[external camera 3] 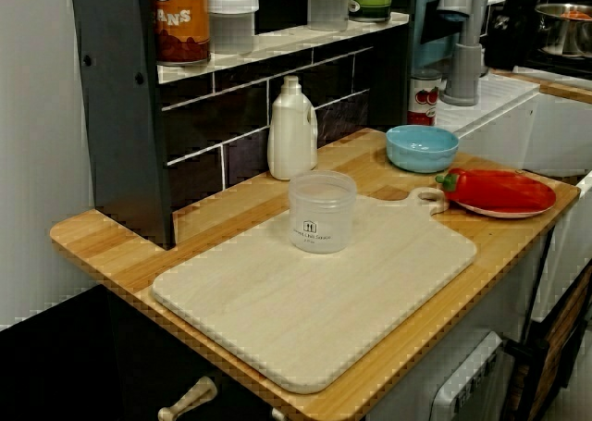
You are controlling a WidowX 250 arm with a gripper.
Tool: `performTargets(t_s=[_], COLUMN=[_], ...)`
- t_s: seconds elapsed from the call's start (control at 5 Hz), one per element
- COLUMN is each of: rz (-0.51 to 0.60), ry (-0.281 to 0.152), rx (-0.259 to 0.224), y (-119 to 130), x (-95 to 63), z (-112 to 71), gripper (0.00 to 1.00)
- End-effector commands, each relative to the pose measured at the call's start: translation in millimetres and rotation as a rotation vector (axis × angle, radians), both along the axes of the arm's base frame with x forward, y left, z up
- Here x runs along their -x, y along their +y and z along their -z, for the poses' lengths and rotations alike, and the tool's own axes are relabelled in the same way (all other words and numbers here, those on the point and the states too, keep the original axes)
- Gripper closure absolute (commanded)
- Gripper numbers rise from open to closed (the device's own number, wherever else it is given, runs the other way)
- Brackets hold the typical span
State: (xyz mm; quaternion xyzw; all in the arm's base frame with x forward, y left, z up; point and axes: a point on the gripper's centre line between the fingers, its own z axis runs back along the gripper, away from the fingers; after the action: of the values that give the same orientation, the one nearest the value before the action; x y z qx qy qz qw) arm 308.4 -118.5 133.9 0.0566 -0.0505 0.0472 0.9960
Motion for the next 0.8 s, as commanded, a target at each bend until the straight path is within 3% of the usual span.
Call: performTargets(t_s=[0.0, 0.4, 0.6], rz=[0.011, 0.011, 0.047], ry=[-0.063, -0.063, -0.075], rx=[0.027, 0.027, 0.027], y=[16.8, 16.8, 4.6], x=[4.0, 4.0, 17.7], z=[-22.8, -22.8, -18.8], gripper=[0.0, 0.0, 0.0])
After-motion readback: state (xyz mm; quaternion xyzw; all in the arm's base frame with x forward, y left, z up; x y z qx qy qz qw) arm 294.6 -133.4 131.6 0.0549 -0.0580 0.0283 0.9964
